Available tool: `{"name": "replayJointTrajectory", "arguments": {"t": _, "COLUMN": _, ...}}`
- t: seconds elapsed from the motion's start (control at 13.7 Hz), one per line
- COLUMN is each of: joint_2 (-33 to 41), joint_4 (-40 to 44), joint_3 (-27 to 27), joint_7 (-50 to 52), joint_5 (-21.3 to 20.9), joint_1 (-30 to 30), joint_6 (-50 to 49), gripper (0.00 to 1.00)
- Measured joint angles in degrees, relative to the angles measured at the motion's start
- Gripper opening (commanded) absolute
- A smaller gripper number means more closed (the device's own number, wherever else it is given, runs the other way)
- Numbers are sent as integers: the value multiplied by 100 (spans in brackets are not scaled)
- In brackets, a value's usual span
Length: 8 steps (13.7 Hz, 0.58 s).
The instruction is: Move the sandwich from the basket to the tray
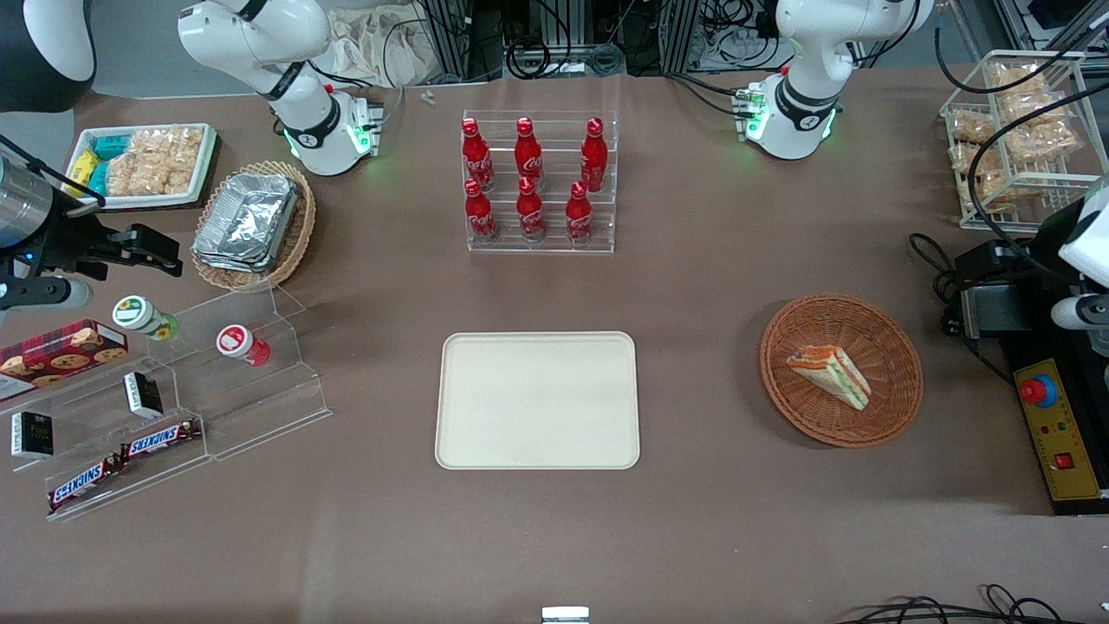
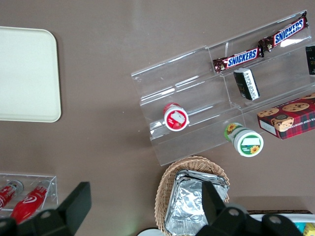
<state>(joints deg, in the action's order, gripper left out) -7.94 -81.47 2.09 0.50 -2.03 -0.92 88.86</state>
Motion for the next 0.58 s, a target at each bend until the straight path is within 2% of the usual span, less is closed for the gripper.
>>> {"name": "replayJointTrajectory", "arguments": {"t": 0.58, "joint_2": -254, "joint_4": 7, "joint_3": -19, "joint_7": 2, "joint_5": 10, "joint_1": 10, "joint_6": 66, "gripper": 99}}
